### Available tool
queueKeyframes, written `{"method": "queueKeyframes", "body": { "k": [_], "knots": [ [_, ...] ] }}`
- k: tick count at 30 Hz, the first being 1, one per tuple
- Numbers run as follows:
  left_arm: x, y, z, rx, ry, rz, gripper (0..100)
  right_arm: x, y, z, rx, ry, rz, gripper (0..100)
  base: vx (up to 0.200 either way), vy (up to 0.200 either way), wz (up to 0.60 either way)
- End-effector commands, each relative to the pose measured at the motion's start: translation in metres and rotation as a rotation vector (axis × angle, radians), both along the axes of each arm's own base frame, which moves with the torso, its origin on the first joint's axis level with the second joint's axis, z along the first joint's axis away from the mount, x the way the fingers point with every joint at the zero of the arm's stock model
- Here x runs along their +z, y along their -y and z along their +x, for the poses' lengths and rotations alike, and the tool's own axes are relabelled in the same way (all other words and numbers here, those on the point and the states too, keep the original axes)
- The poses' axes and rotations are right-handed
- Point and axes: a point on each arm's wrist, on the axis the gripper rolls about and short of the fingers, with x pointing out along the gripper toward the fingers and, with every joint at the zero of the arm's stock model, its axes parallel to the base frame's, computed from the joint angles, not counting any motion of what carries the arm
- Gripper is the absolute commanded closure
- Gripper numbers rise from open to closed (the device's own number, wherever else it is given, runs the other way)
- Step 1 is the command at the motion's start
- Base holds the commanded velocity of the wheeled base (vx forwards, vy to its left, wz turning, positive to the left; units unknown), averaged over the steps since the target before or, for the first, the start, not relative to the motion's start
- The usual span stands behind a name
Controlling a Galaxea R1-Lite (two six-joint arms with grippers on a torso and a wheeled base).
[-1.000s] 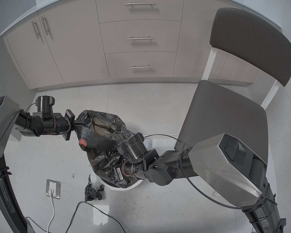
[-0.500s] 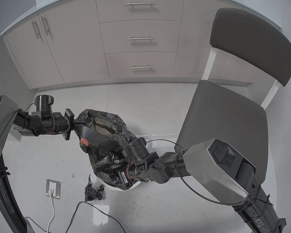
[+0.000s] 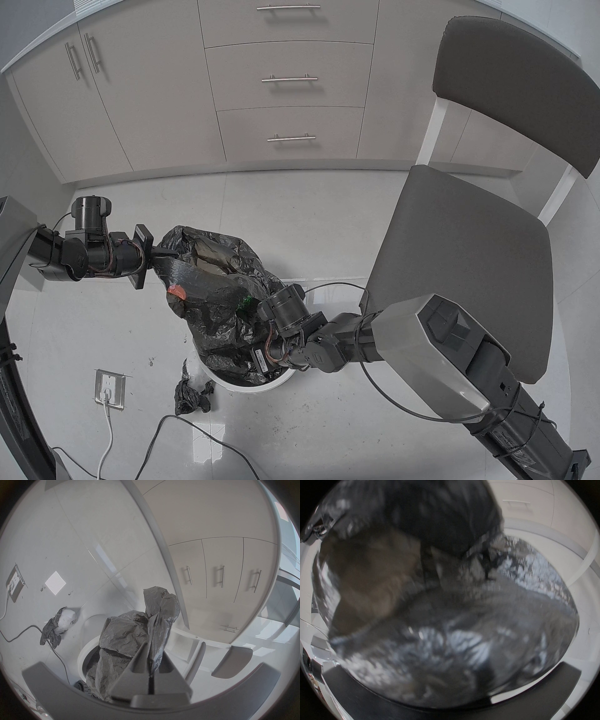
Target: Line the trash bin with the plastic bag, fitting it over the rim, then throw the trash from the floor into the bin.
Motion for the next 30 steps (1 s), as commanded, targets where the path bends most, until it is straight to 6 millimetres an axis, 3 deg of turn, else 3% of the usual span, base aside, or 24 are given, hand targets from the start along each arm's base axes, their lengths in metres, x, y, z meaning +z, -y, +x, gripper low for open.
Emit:
{"method": "queueKeyframes", "body": {
  "k": [1,10,11,15,22,25,30],
  "knots": [
    [-0.005,0.0,0.002,-0.002,-0.01,0.0,100,-0.024,0.006,0.004,-0.014,-0.043,-0.042,100,0.0,0.0,0.0],
    [-0.009,0.0,0.004,0.0,-0.017,-0.001,100,-0.028,0.012,0.009,-0.032,-0.049,-0.051,100,0.0,0.0,0.0],
    [-0.009,0.0,0.004,0.0,-0.017,-0.001,100,-0.028,0.012,0.009,-0.032,-0.049,-0.051,0,0.0,0.0,0.0],
    [-0.009,0.0,0.004,-0.001,-0.011,-0.001,100,-0.02,0.012,0.009,-0.033,-0.039,-0.04,0,0.0,0.0,0.0],
    [-0.006,0.0,0.004,0.003,-0.002,-0.008,100,0.03,0.005,0.005,-0.023,0.025,0.027,0,0.0,0.0,0.0],
    [-0.006,0.0,0.004,0.006,-0.007,-0.012,100,0.061,-0.004,-0.009,0.007,0.051,0.053,0,0.0,0.0,0.0],
    [-0.007,-0.001,0.004,0.008,-0.009,-0.011,100,0.086,-0.018,-0.036,0.039,0.046,0.028,0,0.0,0.0,0.0]
  ]
}}
